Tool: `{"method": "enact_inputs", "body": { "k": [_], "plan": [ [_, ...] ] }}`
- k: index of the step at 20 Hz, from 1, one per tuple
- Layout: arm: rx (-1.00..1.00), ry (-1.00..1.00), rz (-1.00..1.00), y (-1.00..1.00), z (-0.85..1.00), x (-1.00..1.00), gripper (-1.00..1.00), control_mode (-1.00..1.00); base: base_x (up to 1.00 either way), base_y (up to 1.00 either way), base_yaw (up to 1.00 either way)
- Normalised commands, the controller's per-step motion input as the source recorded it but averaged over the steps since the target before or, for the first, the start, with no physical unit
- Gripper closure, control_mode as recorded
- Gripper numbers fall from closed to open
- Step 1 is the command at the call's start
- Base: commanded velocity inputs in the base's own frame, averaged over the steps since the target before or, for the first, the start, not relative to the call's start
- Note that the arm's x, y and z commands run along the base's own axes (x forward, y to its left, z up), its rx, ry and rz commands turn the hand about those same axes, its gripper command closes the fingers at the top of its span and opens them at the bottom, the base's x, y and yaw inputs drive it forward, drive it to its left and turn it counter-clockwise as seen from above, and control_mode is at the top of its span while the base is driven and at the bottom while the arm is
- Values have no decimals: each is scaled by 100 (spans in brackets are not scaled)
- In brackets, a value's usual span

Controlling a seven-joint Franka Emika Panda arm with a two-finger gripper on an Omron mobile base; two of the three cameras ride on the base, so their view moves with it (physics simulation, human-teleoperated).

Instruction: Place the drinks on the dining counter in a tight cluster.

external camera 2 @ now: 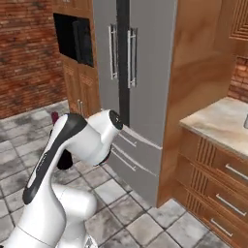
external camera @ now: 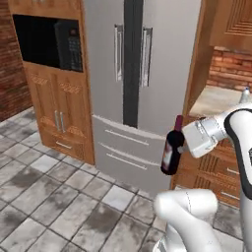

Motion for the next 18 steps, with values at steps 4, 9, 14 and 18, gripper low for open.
{"method": "enact_inputs", "body": {
  "k": [4, 9, 14, 18],
  "plan": [
    [0, 0, 0, 0, 0, 0, 100, 100, 31, 2, 98],
    [0, 0, 0, 0, 0, 0, 100, 100, 54, -3, 94],
    [0, 0, 0, 0, 0, 0, 100, 100, 58, -9, 93],
    [0, 0, 0, 0, 0, 0, 100, 100, 58, -23, 89]
  ]
}}
